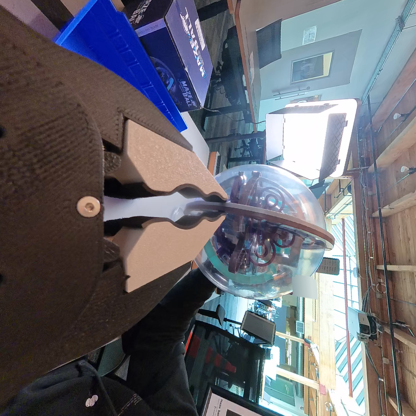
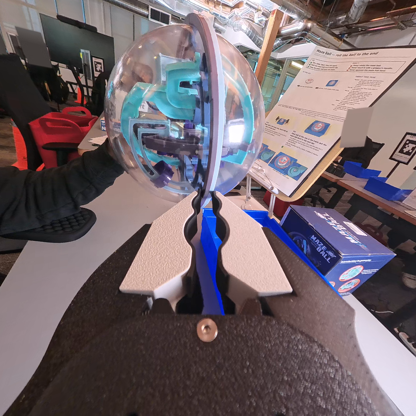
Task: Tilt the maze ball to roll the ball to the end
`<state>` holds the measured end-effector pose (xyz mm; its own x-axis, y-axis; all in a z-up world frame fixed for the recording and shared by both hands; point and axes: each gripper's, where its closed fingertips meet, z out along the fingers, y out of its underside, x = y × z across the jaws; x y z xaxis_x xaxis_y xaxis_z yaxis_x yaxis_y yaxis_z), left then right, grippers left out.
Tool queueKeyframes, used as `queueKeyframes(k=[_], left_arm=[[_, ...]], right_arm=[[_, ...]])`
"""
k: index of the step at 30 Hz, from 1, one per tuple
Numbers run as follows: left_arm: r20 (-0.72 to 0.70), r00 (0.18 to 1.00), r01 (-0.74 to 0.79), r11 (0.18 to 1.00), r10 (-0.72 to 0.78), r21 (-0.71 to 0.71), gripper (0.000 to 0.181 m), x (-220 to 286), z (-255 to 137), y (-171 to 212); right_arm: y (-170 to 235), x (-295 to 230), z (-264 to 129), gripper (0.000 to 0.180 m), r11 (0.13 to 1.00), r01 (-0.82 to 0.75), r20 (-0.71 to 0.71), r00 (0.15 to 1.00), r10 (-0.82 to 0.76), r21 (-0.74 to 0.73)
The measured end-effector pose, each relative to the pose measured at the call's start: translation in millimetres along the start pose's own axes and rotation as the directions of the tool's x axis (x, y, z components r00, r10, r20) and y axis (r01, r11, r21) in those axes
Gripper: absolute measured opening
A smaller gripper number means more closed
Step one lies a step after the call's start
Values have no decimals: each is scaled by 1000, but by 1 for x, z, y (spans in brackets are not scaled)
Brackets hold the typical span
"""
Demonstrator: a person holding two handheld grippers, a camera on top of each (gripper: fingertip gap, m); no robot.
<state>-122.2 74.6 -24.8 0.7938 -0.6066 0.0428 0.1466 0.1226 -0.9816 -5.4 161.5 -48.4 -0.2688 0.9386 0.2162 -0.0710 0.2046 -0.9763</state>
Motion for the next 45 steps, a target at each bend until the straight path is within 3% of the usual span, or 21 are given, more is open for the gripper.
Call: queueKeyframes(k=[45], left_arm=[[43,996,85,995,-83,-46,7,-16,-1,15]], right_arm=[[18,7,7,7,996,-85,17,996,86,-29]])
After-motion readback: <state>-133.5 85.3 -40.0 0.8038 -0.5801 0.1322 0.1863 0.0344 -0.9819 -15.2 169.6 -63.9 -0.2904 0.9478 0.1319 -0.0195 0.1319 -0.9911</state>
